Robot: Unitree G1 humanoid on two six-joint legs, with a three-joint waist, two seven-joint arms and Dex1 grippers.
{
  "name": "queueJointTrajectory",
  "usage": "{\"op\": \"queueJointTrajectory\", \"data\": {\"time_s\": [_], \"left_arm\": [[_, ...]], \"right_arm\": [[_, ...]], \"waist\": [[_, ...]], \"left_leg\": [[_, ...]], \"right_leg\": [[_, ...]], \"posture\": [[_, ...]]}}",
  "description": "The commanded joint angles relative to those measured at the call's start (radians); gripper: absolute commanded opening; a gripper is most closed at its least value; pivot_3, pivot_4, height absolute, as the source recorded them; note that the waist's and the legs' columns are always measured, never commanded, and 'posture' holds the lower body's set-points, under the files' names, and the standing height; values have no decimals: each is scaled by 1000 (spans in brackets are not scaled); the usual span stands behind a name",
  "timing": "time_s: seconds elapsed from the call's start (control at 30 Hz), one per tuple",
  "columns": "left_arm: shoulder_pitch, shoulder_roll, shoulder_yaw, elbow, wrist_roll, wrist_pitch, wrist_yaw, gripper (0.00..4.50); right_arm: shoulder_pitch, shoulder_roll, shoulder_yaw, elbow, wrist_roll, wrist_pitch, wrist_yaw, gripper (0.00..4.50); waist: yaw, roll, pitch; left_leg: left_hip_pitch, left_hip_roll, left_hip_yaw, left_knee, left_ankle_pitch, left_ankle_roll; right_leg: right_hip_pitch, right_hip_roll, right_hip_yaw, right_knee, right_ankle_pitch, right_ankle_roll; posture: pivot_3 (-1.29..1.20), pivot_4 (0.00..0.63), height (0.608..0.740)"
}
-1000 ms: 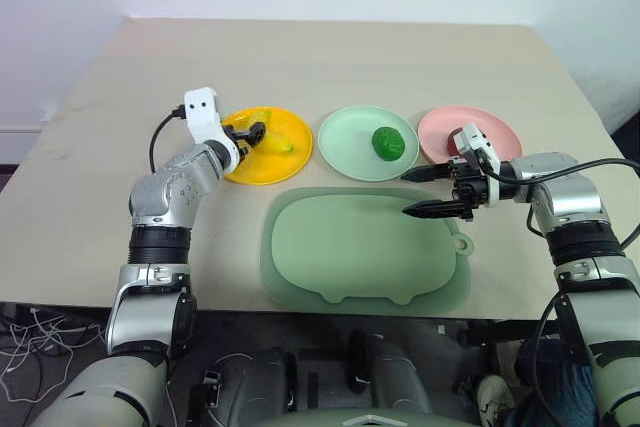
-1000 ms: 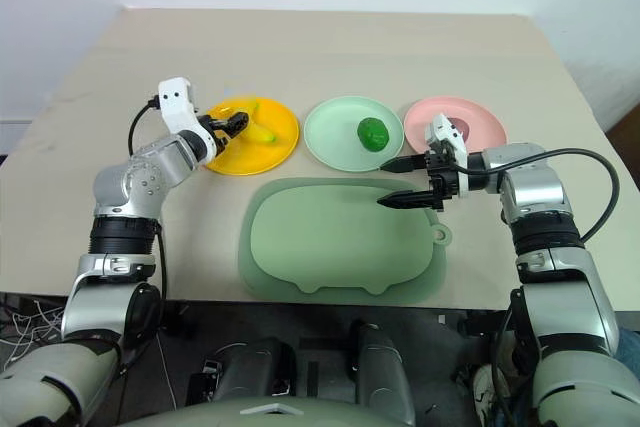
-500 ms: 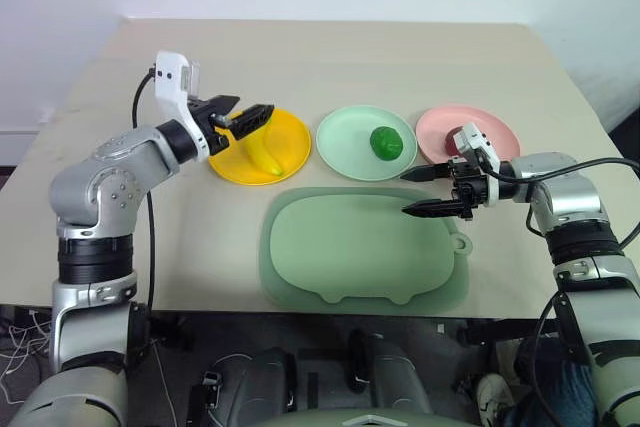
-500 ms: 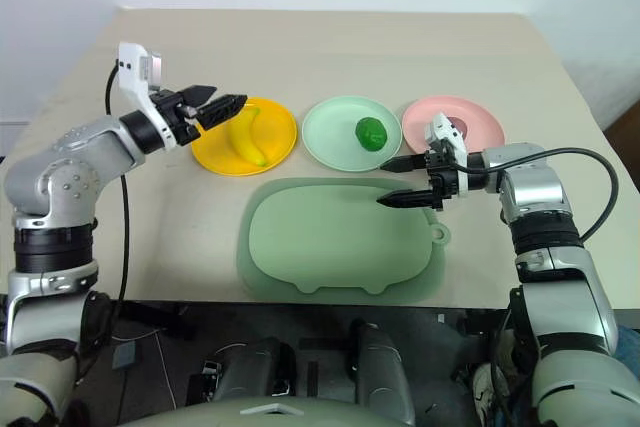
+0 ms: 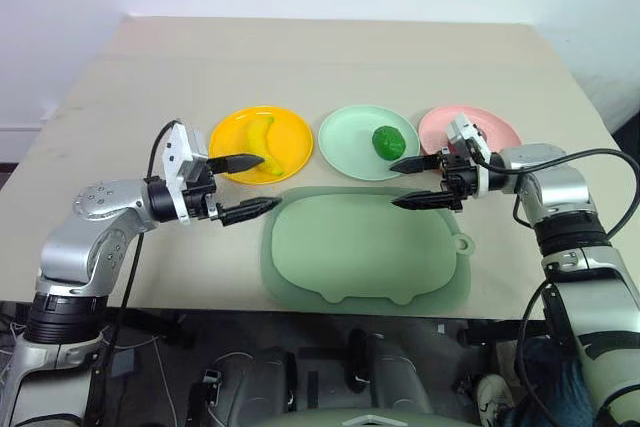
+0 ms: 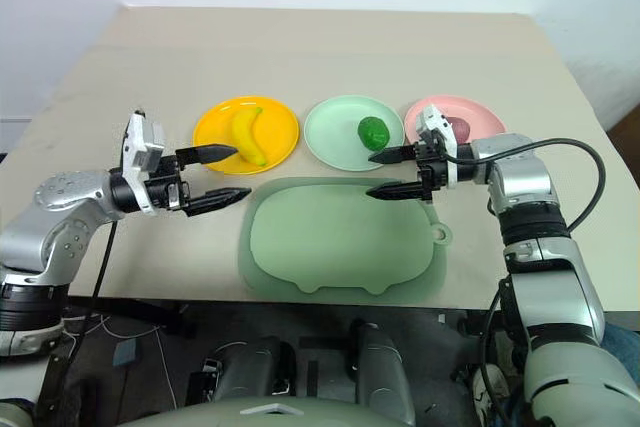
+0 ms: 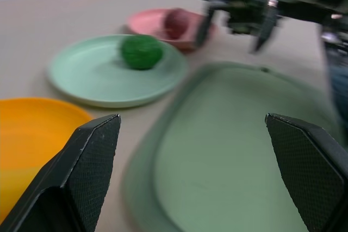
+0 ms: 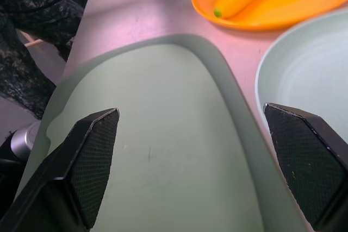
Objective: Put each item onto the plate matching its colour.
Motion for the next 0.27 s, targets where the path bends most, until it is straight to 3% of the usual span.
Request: {"op": "queueJointTrajectory", "data": {"time_s": [0.03,0.27], "left_arm": [[27,48,12,-63,-38,-39,-126,4466],[6,38,-35,-39,-21,-65,-210,4466]], "right_arm": [[-23,6,-15,9,4,-12,12,4500],[-27,3,-18,-1,5,3,13,4500]], "waist": [[-1,0,0],[1,0,0]], "left_leg": [[-1,0,0,0,0,0],[-3,0,0,1,0,0]], "right_leg": [[-1,0,0,1,0,0],[-3,0,0,1,0,0]], "posture": [[0,150,740],[0,150,740]]}}
